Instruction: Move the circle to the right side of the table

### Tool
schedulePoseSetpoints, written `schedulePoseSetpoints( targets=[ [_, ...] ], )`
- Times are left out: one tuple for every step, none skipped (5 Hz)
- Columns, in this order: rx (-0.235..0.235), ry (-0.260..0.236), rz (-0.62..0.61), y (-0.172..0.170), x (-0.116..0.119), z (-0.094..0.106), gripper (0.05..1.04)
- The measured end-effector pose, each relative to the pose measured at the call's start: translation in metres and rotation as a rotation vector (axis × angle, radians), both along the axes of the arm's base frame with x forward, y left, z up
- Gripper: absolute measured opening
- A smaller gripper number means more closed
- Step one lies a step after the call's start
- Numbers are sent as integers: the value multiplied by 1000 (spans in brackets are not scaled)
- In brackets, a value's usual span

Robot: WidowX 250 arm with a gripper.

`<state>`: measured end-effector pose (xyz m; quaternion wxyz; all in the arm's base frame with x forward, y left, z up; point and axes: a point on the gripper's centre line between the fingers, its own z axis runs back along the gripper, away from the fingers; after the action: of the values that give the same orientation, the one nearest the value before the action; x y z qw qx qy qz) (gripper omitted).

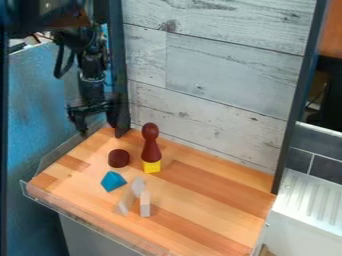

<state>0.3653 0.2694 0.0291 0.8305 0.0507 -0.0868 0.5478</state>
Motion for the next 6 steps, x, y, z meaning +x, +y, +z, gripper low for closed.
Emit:
schedulePoseSetpoints(
  targets=[
    [-3,-13,41,-2,3,-8,999],
    [-18,-4,44,-13,9,-22,999],
    [-42,3,68,-17,16,-40,999],
    [-62,14,93,-14,23,-51,999],
    [-92,37,132,-11,32,-64,999],
    [-104,52,167,-8,36,-68,999]
  ],
)
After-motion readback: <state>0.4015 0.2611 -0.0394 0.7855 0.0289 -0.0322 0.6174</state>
